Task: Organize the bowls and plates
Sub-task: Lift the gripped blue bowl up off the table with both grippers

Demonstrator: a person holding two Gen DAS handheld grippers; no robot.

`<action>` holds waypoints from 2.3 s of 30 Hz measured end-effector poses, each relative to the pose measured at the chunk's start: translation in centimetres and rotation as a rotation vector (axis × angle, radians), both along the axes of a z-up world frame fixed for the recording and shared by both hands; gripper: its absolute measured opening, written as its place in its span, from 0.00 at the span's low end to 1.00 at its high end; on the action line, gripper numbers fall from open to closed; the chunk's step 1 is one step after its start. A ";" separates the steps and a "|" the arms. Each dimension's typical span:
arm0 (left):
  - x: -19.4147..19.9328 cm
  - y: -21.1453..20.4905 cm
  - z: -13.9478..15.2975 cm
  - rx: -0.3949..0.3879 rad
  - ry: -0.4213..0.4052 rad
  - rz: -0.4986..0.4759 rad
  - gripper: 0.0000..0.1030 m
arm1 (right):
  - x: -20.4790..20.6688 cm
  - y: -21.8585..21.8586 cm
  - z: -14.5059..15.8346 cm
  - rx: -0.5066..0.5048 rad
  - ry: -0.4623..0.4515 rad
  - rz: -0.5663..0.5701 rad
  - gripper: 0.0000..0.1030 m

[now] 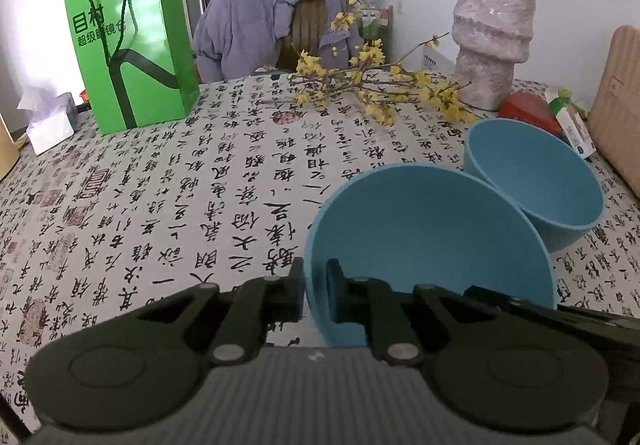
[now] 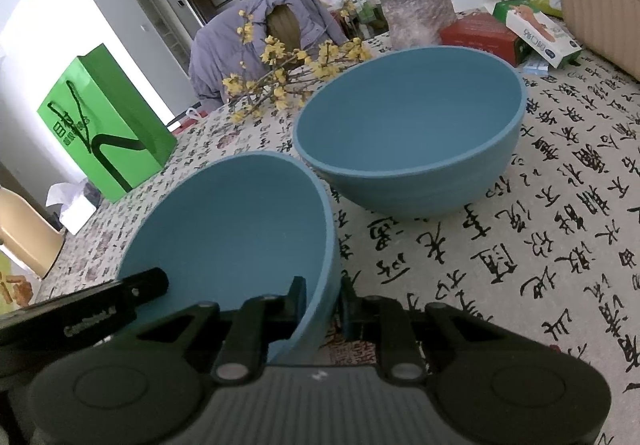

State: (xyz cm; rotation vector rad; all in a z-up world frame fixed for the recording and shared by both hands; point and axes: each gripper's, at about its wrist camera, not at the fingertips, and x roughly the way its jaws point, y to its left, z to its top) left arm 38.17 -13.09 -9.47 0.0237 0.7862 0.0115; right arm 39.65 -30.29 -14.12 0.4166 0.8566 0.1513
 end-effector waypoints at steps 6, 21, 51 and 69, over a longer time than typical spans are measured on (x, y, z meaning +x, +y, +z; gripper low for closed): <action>-0.2 0.1 0.1 -0.005 0.001 -0.003 0.11 | -0.1 0.2 0.0 -0.007 0.001 0.001 0.14; -1.2 1.0 1.0 -0.019 -0.012 0.004 0.11 | -0.5 1.4 0.9 -0.050 -0.016 0.012 0.11; -3.6 2.2 3.8 -0.042 -0.075 0.012 0.11 | -2.8 2.6 5.1 -0.091 -0.106 0.015 0.12; -5.6 3.6 5.3 -0.056 -0.115 0.020 0.11 | -4.2 4.3 7.2 -0.115 -0.140 0.034 0.12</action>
